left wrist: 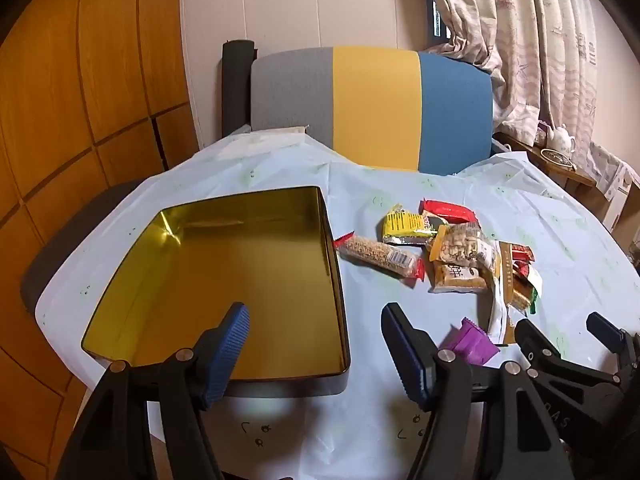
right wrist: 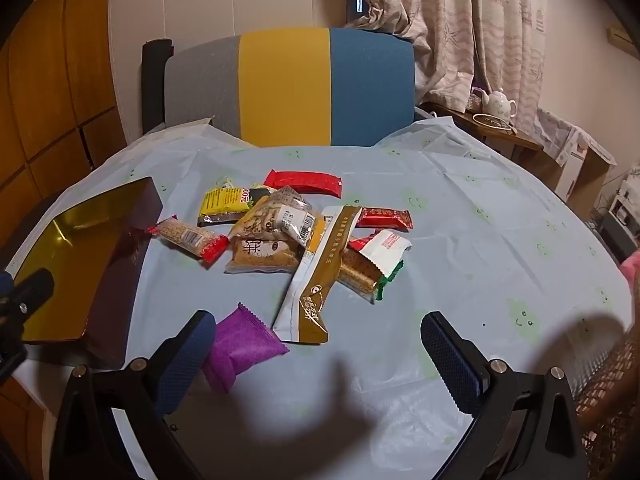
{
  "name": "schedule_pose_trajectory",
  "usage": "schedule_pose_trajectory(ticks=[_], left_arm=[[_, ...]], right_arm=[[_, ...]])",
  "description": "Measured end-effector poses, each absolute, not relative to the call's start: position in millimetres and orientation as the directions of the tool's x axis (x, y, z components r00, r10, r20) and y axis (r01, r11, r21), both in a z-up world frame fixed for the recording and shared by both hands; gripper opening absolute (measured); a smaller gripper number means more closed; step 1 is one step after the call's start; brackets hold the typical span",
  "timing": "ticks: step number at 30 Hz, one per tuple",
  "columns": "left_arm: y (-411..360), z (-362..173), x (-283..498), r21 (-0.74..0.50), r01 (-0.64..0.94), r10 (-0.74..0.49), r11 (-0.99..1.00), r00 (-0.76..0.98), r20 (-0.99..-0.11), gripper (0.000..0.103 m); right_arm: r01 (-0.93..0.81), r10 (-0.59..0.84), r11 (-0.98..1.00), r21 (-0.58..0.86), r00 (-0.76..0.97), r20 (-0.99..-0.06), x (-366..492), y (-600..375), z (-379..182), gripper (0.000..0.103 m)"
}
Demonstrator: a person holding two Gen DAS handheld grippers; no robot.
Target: Organize snacks
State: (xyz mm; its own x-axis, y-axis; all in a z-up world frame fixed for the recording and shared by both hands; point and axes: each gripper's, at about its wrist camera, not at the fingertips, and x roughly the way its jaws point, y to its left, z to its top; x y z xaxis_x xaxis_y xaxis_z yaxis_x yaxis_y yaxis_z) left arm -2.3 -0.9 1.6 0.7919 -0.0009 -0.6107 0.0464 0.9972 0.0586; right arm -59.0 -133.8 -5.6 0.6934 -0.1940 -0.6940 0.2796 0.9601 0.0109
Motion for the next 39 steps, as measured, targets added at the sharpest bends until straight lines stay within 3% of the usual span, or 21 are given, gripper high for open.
schedule_pose_trajectory(ticks=[39], left_arm=[[7,-6,-4,0.031,0.04,-0.011,0.999,0.761,-0.649,0.07]], right_arm=[[0.247,-0.191,0.969,-0.015,0.708,-0.68,-59,-125,-5,0.103]])
